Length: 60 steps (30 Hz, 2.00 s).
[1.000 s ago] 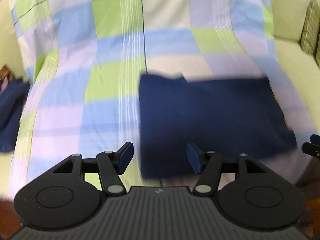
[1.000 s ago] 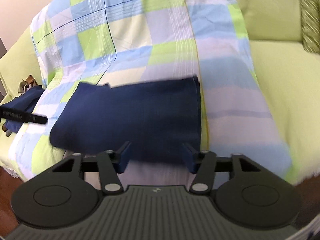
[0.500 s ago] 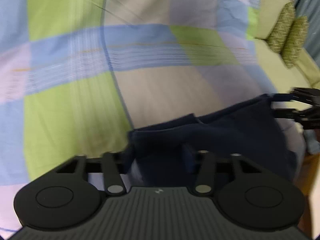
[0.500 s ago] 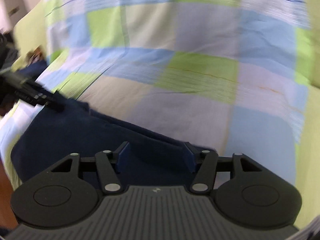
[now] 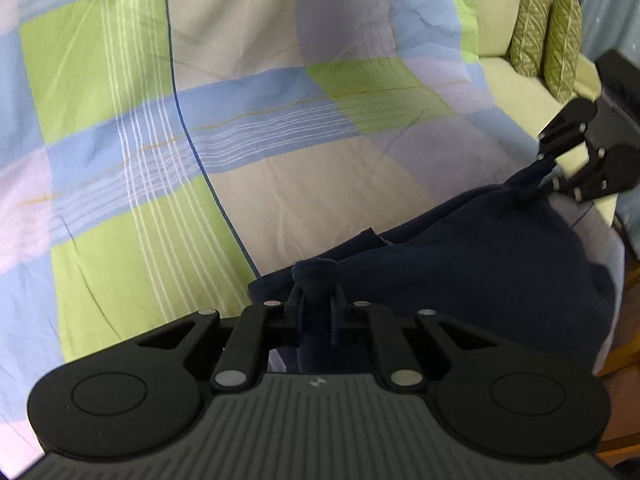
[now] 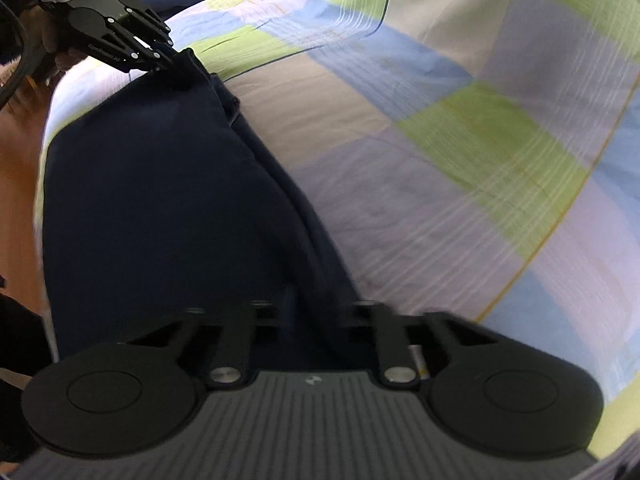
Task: Fold clothes
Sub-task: 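Grasp the bundle's edge with the left gripper while the right gripper grasps the other edge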
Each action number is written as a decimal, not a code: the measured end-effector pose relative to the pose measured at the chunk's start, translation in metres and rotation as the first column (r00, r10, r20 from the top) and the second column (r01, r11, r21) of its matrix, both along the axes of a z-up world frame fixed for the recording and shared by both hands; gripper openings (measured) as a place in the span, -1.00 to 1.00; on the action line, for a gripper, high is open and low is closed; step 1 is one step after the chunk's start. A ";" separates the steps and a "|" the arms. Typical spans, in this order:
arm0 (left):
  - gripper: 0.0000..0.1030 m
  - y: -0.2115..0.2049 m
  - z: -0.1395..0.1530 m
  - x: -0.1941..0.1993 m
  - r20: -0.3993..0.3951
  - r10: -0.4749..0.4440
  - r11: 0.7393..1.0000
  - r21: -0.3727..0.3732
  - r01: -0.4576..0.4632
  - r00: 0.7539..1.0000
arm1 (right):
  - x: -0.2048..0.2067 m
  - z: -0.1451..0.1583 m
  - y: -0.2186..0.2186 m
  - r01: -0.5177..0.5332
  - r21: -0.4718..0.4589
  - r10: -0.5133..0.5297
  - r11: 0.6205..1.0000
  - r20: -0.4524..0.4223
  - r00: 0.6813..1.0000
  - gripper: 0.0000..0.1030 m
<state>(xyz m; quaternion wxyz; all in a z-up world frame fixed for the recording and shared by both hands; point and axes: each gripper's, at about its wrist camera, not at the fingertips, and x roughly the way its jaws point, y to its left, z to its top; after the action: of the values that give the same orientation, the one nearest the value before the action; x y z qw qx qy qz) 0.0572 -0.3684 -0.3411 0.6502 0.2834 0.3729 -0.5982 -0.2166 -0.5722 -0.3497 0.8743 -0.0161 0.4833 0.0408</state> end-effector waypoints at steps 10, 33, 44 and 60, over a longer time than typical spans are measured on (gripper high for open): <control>-0.76 -0.001 -0.003 0.000 0.012 0.008 1.000 0.008 -0.008 1.000 | -0.001 0.011 -0.002 -0.012 -0.004 0.012 1.000 0.035 0.999 -0.53; -0.83 -0.001 -0.020 0.009 0.070 0.066 0.994 -0.087 -0.060 0.995 | 0.001 0.013 -0.011 0.105 -0.125 -0.099 0.987 0.056 0.994 -0.98; -0.62 -0.003 -0.042 0.040 -0.128 0.154 0.983 -0.080 -0.164 0.980 | 0.016 0.041 0.042 0.299 -0.116 -0.288 0.947 0.106 0.952 -0.35; 0.12 0.055 -0.004 0.046 -0.278 0.319 0.946 0.042 -0.320 0.906 | 0.063 0.021 0.134 0.356 0.078 -0.360 0.931 0.046 0.932 -0.38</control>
<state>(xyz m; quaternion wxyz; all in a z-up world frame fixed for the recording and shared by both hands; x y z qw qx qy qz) 0.1030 -0.3138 -0.3448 0.6804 0.1294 0.5012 -0.5187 -0.1538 -0.4382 -0.3289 0.8812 0.1009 0.4502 -0.1034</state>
